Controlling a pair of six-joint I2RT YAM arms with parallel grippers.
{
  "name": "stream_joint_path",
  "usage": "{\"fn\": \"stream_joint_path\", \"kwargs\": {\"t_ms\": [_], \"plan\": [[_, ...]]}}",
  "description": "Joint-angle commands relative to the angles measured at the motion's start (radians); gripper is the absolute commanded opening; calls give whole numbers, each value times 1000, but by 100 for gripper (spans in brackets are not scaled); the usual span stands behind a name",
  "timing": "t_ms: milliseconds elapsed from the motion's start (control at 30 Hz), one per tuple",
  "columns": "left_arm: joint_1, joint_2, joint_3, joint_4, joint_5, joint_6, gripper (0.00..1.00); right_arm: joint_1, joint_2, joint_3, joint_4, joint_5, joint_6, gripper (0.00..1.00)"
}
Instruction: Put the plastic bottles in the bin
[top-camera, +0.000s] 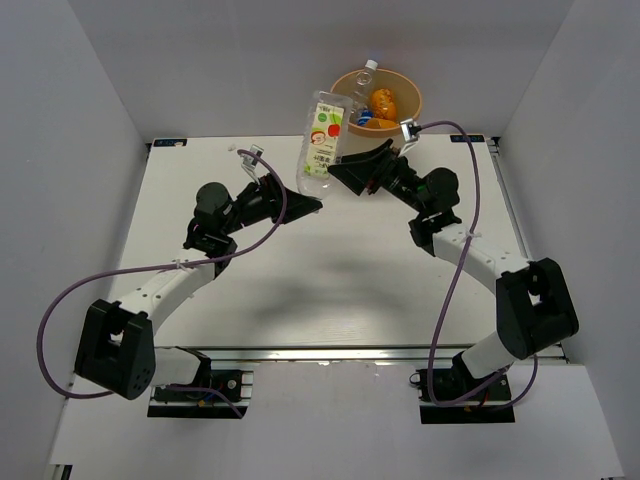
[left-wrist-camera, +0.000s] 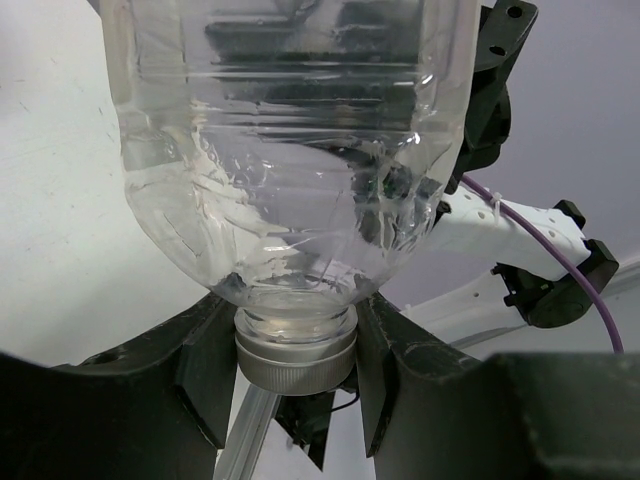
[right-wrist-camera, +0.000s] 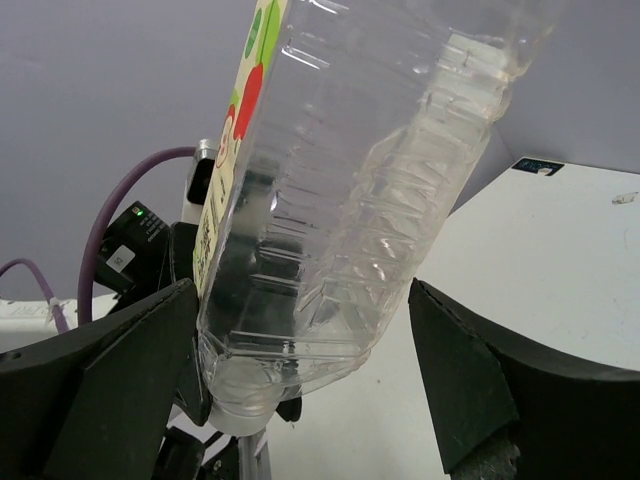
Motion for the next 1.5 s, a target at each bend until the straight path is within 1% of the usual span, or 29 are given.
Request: {"fn": "stream_joint_path", "kwargs": {"t_ms": [0, 67, 167, 367, 467, 500, 567, 600, 633, 700, 733, 767, 800, 833, 867, 900, 933, 967, 1000, 1033, 1067, 1100, 1133, 1167, 1200, 1300, 1333, 1433, 1467], "plan": [[-15, -60, 8, 44, 21, 6, 0, 9, -15, 47, -51, 51, -43, 89], [-17, -60, 8, 47, 15, 2, 0, 9, 9, 68, -49, -2, -32, 89], [-18, -64, -10, 105, 22, -23, 0, 21, 26, 88, -45, -54, -20, 89], [-20, -75, 0, 77, 1, 0, 0, 55, -24, 4, -20, -119, -53, 89], [-20, -60, 29, 36, -10, 32, 0, 61, -66, -12, -63, -113, -116, 89], [-20, -51, 40, 13, -27, 49, 0, 59, -78, -8, -127, -105, -140, 89], [-20, -38, 115, -143, -118, 150, 0, 59, -132, -16, -198, -13, -199, 89], [-20, -12, 155, -213, -161, 198, 0, 53, -154, -22, -259, 22, -251, 89], [-20, 2, 240, -355, -254, 279, 0, 46, -199, -27, -299, 98, -268, 89], [-20, 41, 319, -464, -297, 331, 0, 3, -240, -25, -374, 151, -303, 89], [-20, 83, 357, -484, -315, 360, 0, -17, -277, -25, -434, 184, -308, 89], [-18, 107, 428, -501, -336, 368, 0, -58, -296, -25, -462, 197, -316, 89], [-20, 133, 465, -524, -335, 378, 0, -80, -334, -22, -497, 212, -325, 89], [-18, 197, 506, -542, -340, 393, 0, -100, -357, -25, -547, 240, -334, 89], [-20, 236, 601, -562, -347, 404, 0, -129, -377, -30, -568, 254, -349, 89], [-20, 280, 655, -606, -344, 420, 0, -144, -421, -38, -594, 272, -381, 89], [-20, 372, 712, -648, -346, 446, 0, -158, -444, -41, -644, 330, -392, 89], [-18, 419, 824, -676, -346, 472, 0, -178, -466, -45, -664, 365, -403, 89], [-20, 462, 879, -718, -317, 505, 0, -191, -501, -51, -680, 392, -418, 89], [-20, 503, 932, -745, -318, 552, 0, -203, -515, -53, -697, 436, -434, 89], [-20, 576, 1044, -775, -332, 575, 0, -230, -527, -53, -729, 453, -435, 89], [-21, 610, 1103, -832, -356, 600, 0, -243, -549, -54, -743, 459, -443, 89], [-23, 644, 1159, -858, -373, 633, 0, -256, -557, -53, -755, 469, -452, 89], [-25, 710, 1215, -883, -390, 641, 0, -279, -563, -56, -775, 475, -455, 89], [-26, 741, 1315, -915, -396, 649, 0, -290, -570, -58, -783, 476, -457, 89], [-34, 842, 1431, -918, -396, 655, 0, -330, -569, -58, -803, 470, -458, 89], [-40, 864, 1491, -909, -407, 652, 0, -339, -567, -56, -807, 450, -458, 89], [-46, 936, 1571, -863, -419, 655, 0, -370, -557, -48, -830, 418, -460, 89], [-48, 947, 1576, -843, -423, 658, 0, -376, -555, -47, -835, 410, -464, 89]]}}
